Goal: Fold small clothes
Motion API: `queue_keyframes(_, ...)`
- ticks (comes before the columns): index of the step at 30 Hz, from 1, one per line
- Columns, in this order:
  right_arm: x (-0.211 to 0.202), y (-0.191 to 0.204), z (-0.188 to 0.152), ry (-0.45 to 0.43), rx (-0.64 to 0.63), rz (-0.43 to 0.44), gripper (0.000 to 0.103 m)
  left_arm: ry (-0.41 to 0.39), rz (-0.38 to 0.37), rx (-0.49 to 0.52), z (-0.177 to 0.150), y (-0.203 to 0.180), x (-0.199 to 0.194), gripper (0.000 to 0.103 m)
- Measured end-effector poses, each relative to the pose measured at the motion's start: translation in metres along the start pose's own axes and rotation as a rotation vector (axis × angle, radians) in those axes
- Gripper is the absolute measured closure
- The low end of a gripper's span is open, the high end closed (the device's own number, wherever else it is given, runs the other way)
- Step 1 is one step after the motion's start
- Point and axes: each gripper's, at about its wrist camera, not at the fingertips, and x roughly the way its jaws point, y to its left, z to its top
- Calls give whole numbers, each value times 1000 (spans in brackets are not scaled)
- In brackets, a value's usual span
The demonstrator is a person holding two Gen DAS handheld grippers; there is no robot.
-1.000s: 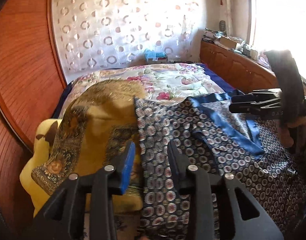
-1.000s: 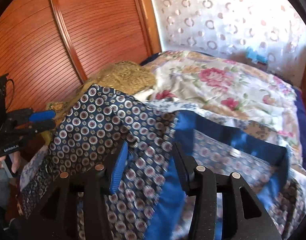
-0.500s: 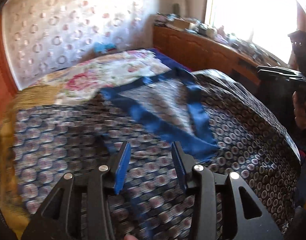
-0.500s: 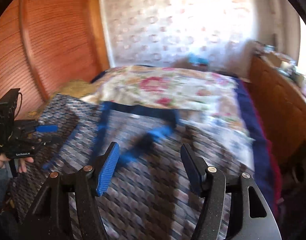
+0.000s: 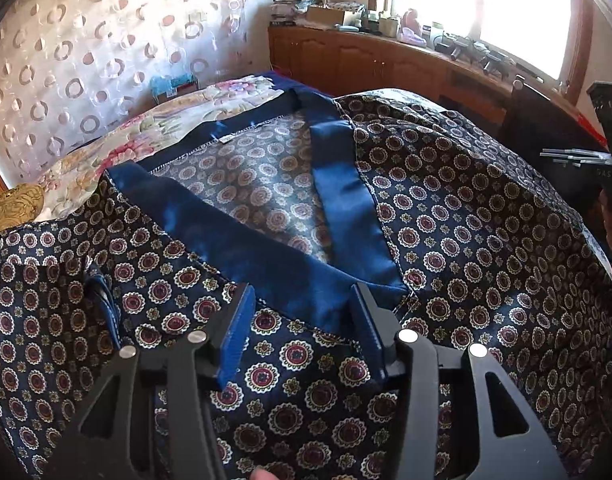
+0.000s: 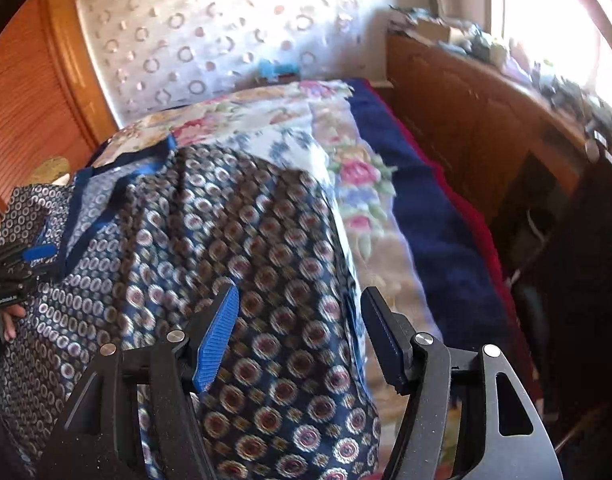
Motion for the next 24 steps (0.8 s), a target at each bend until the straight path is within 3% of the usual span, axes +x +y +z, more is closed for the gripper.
queue_keyframes(7, 0, -19, -20, 38, 63, 1, 39, -4, -3, -10, 0, 1, 3, 52)
queue_keyframes(15, -3, -19, -38, 61, 88, 12, 46, -3, 3, -5, 0, 3, 3, 51)
queue_keyframes(24, -12, -17, -46, 51, 116, 33, 72, -3, 8, -9, 1, 2, 4, 49)
